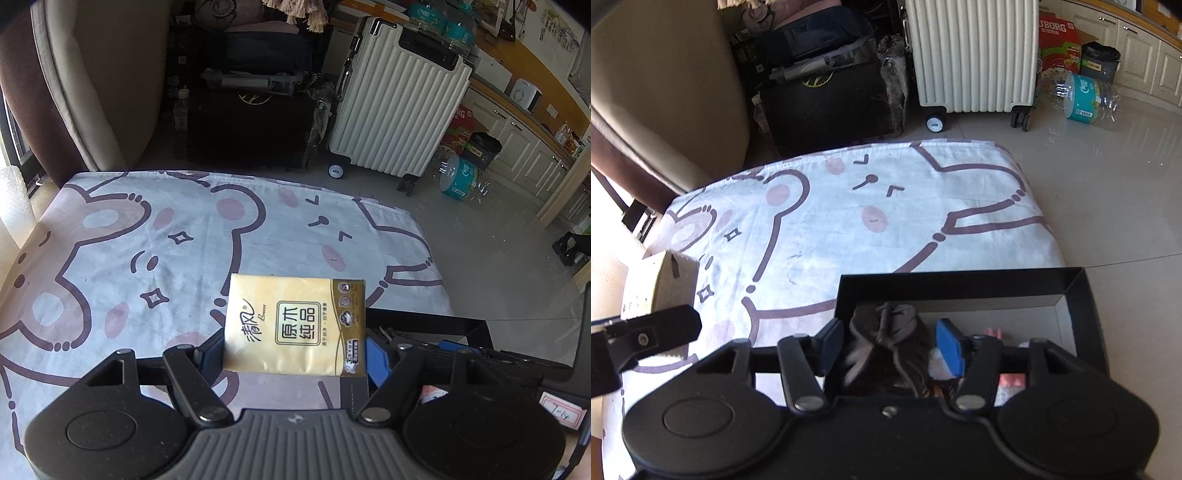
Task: Organize objects
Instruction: 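Lift and carry the claw clip and tissue pack over the black box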
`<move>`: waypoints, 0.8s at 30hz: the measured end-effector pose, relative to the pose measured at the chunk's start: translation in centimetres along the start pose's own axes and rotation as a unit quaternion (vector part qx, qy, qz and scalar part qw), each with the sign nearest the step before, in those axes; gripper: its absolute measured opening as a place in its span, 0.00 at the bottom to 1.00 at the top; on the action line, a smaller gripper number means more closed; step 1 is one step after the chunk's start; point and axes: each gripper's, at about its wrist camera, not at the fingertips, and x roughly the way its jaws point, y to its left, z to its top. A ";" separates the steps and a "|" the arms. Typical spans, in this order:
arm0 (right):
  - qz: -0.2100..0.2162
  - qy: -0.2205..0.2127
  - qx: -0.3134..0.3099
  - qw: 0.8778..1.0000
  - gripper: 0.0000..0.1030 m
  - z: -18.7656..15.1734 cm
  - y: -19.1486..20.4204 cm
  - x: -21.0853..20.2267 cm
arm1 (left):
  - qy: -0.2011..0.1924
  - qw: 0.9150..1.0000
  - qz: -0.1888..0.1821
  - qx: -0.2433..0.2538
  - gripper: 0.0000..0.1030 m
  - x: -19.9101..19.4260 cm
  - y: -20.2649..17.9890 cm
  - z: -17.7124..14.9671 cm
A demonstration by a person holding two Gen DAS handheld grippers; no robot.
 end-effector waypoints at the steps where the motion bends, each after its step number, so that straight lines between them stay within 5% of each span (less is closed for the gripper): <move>1: 0.001 -0.003 0.007 1.000 0.56 0.1 -0.3 -0.3 | 0.000 1.000 -0.001 0.000 0.72 0.1 -0.2 0.0; 14: -0.010 -0.028 0.090 0.996 0.45 0.3 -6.0 -5.1 | 0.007 0.998 -0.061 0.023 0.72 1.6 -5.4 -0.5; 24: -0.025 -0.078 0.197 0.977 0.43 -0.1 -11.4 -8.1 | 0.042 0.991 -0.111 0.057 0.72 4.7 -10.8 -2.0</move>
